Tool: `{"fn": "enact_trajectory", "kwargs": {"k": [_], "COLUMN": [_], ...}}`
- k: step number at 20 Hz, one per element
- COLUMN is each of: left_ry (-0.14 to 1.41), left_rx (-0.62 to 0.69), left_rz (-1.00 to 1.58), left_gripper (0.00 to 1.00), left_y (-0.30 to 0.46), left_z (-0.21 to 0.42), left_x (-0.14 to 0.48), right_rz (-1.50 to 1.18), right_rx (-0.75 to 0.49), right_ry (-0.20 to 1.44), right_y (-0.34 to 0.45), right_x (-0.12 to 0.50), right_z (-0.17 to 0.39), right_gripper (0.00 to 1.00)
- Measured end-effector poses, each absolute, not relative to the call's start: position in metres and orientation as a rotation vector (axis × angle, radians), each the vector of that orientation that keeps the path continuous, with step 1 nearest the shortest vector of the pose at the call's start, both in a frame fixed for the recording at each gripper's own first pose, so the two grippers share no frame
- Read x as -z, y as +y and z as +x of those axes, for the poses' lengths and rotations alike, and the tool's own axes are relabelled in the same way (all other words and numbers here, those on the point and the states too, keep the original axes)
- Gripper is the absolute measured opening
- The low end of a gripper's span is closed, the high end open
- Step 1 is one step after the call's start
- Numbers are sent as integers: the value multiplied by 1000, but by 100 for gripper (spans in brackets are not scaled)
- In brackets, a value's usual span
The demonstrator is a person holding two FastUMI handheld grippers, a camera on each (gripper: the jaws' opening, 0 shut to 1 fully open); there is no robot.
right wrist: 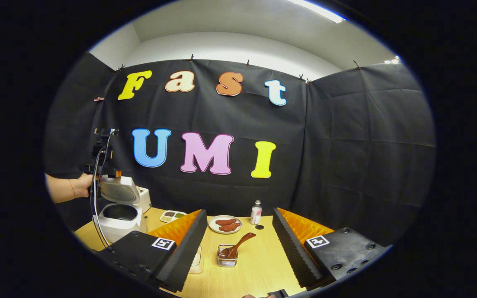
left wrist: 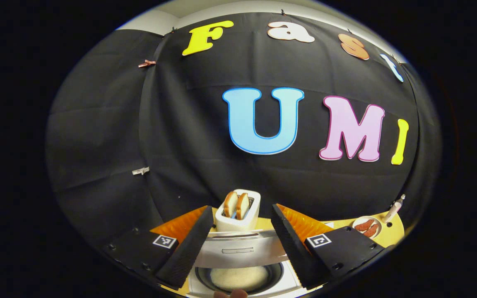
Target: Close the left gripper, press the button to open the rice cooker; take a wooden spoon from the chopstick holder with the right hand, scoop a spoonful of rice and pour it into the rice cooker, then put the wooden spoon back into the chopstick holder.
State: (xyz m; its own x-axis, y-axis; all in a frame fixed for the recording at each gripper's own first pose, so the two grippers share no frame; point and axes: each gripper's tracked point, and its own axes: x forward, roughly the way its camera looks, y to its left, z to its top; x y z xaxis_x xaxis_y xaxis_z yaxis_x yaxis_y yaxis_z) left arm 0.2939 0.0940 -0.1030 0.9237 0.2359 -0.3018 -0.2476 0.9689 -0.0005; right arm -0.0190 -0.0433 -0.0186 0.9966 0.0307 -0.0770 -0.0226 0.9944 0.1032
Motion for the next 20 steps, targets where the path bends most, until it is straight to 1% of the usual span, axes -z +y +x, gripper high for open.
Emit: {"fn": "enact_trajectory", "kwargs": {"k": [4, 9, 15, 20], "left_ry": [370, 444, 512, 535], "left_rx": [-257, -270, -280, -300], "left_rz": [-83, -82, -63, -60], "left_gripper": [98, 97, 97, 99], "left_y": [79, 71, 66, 68], "left_z": [252, 227, 214, 206], "left_x": [150, 200, 237, 249], "right_rz": [100, 89, 78, 58], "right_rx": [-80, -120, -138, -135], "right_ry": [92, 97, 112, 122], "right_y": [-34, -25, -21, -21], "right_x": [23, 23, 27, 35], "right_z": [-10, -12, -16, -15], "right_gripper": [99, 99, 99, 98]}}
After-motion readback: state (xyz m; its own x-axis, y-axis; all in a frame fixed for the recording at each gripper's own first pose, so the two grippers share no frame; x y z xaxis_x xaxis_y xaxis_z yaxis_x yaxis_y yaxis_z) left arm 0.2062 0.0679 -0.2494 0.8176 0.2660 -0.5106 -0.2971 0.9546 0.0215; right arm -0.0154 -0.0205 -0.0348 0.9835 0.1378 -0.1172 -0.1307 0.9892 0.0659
